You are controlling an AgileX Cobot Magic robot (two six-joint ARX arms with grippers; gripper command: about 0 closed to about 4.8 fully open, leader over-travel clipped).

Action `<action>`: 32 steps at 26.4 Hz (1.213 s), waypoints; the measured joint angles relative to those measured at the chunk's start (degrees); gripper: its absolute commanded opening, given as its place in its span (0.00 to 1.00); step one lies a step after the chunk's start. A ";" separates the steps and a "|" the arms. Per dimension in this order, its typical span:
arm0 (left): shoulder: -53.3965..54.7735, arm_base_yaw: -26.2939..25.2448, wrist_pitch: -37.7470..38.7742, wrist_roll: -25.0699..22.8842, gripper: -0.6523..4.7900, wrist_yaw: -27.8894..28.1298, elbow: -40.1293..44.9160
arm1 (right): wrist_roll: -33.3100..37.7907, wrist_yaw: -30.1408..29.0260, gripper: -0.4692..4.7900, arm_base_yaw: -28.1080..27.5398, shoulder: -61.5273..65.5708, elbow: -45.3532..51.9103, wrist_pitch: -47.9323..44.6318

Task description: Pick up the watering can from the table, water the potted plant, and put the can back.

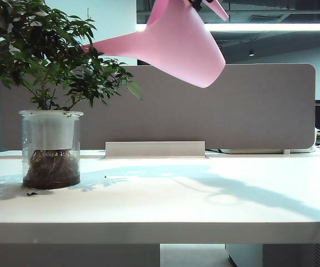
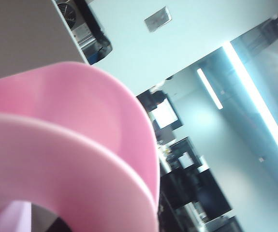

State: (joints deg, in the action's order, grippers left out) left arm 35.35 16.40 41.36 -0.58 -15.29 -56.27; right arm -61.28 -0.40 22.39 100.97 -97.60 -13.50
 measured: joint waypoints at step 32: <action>-0.02 0.00 0.02 0.00 0.13 0.07 0.00 | 42.64 3.61 0.08 -11.30 -0.24 11.15 2.95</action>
State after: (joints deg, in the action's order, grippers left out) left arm 35.33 16.40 41.39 -0.58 -15.22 -56.27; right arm -18.63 3.20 11.09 100.73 -86.46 -10.55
